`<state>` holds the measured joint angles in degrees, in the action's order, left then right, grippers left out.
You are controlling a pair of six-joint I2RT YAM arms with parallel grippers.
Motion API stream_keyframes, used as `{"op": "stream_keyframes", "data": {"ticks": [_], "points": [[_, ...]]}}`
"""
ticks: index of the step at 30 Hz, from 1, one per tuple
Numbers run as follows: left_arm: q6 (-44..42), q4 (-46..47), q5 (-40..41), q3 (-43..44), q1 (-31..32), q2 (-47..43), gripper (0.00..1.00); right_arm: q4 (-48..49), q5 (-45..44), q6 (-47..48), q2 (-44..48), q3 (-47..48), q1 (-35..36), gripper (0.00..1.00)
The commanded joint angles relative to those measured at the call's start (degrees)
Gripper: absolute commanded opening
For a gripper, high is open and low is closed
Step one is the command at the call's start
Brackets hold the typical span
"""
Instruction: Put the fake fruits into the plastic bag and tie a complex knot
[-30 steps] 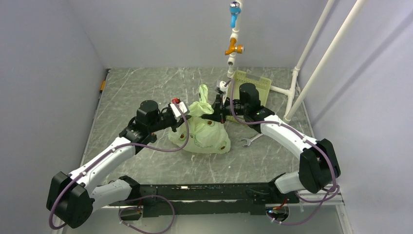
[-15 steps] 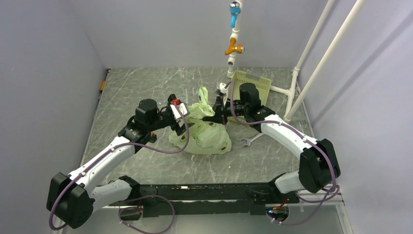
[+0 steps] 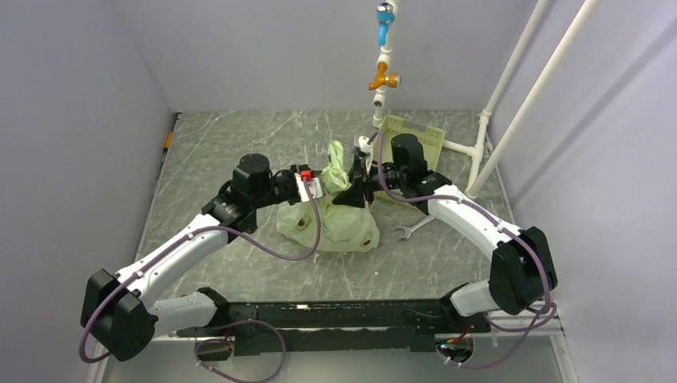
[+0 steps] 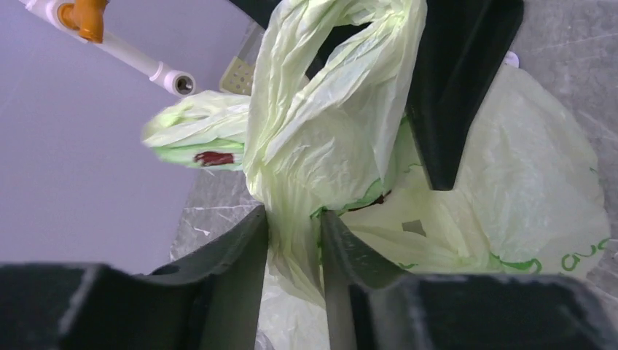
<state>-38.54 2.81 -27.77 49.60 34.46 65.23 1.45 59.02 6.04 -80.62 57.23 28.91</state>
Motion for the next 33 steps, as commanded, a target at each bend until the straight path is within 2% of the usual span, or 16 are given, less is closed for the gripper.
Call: {"op": "stream_keyframes", "data": {"ticks": [1, 3, 7, 8, 10, 19, 25, 33], "points": [[-7.0, -4.9, -1.9, 3.0, 0.7, -0.4, 0.32, -3.7, 1.9, 2.2, -0.6, 3.6, -0.1, 0.52], [-8.3, -6.3, -2.5, 2.6, 1.1, -0.9, 0.24, -4.0, 1.6, 2.3, -0.6, 3.6, -0.2, 0.62], [-9.9, -7.5, -2.7, 1.7, 1.9, -1.2, 0.17, -3.1, 1.1, 0.8, -0.8, 3.8, -0.2, 0.76], [-10.5, -8.2, -2.0, 2.0, 2.5, -0.9, 0.15, -3.1, 1.1, 0.4, -0.9, 4.2, -0.1, 0.86], [-10.6, -8.6, -0.4, 3.1, 3.4, 0.0, 0.12, -2.9, 1.1, -0.4, -1.1, 4.7, 0.2, 0.98], [-7.4, -8.2, 8.6, 4.9, 5.4, 3.0, 0.13, -6.1, 1.2, -0.9, -1.8, 6.9, 1.1, 1.00], [-4.0, -5.3, 13.8, 3.3, 5.4, 1.5, 0.13, -12.3, -1.4, 1.0, -2.9, 9.9, 1.1, 1.00], [-3.9, -1.0, 18.2, 0.8, 5.6, -1.3, 0.15, -17.6, -2.0, 2.6, -4.2, 13.5, 1.3, 1.00]]}}
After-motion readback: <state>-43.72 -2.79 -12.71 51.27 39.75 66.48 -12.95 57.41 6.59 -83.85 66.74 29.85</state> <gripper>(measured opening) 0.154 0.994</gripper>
